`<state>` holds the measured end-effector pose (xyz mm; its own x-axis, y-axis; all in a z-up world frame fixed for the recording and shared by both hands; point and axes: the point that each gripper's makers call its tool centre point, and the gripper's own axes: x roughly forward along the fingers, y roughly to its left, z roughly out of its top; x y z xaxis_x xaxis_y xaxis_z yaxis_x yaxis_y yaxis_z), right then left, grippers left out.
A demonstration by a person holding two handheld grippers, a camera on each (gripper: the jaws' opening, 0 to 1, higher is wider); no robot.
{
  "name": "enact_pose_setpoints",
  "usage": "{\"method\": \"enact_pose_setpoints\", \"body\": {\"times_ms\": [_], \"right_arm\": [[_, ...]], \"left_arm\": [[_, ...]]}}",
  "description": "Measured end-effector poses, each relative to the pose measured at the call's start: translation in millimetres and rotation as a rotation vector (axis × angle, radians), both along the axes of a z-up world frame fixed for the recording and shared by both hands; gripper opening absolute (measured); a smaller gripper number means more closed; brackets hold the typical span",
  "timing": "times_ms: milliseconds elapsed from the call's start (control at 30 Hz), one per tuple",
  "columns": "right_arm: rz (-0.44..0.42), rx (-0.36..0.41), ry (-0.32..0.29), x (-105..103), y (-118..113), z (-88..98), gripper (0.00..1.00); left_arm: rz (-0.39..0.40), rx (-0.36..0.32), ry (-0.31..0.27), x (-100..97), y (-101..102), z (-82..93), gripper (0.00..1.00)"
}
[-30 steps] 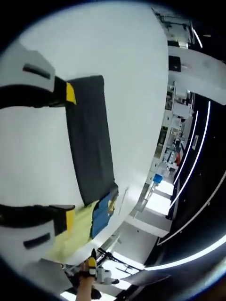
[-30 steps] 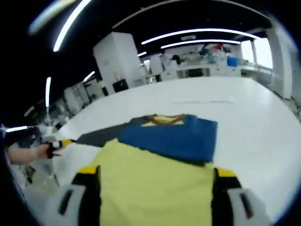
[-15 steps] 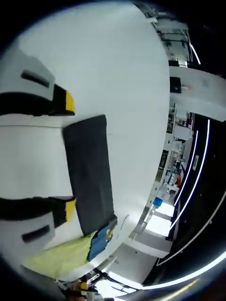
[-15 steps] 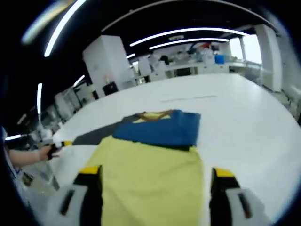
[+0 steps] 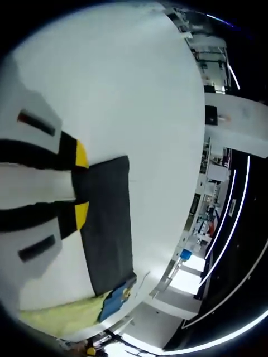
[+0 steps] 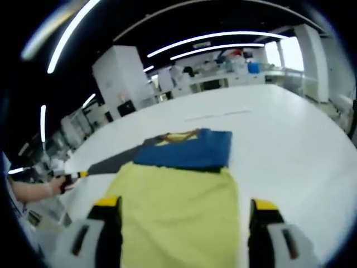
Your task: Fold the garment on the visible template until the final outline fits inside the template.
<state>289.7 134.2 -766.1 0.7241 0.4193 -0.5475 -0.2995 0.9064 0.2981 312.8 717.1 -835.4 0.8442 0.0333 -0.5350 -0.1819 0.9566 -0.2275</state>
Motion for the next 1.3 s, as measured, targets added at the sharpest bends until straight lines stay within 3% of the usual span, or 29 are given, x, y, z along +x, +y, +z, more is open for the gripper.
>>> {"method": "enact_pose_setpoints", "body": {"times_ms": [100,300,500,633,767,800,1167,1233,1267,1300], "right_arm": [[-0.004,-0.001,0.015,-4.4,-1.2,-0.8,0.95],[0.005,-0.004,0.019,-7.3,-5.5,-0.2,0.95],[0.020,0.000,0.020,-13.0,-12.1,0.2,0.94],[0.021,0.009,0.014,-16.4,-20.8,1.6,0.93],[0.025,0.030,0.014,-19.1,-31.1,1.1,0.93],[0.029,0.032,0.015,-19.4,-32.9,0.4,0.94],[0.066,0.028,0.003,-20.5,-54.6,-3.8,0.94],[0.077,0.025,0.003,-20.8,-56.3,-4.7,0.94],[0.087,0.026,0.003,-21.2,-57.1,-5.5,0.94],[0.092,0.028,0.004,-22.2,-56.6,-5.6,0.94]], "left_arm": [[0.024,0.038,0.024,-3.3,7.2,-3.4,0.00],[0.046,0.027,0.031,-4.1,2.8,0.9,0.00],[0.027,0.003,-0.029,3.8,-9.5,20.6,0.00],[-0.062,0.059,-0.057,18.2,-42.5,45.6,0.00],[-0.106,0.056,-0.081,34.0,-70.3,60.4,0.00],[-0.118,0.057,-0.083,39.8,-73.0,56.8,0.00],[-0.282,0.049,-0.132,81.5,-183.9,89.3,0.00],[-0.297,0.048,-0.142,88.9,-186.3,86.5,0.00],[-0.303,0.040,-0.148,93.7,-206.7,91.8,0.00],[-0.308,0.035,-0.156,96.5,-214.1,94.1,0.00]]}}
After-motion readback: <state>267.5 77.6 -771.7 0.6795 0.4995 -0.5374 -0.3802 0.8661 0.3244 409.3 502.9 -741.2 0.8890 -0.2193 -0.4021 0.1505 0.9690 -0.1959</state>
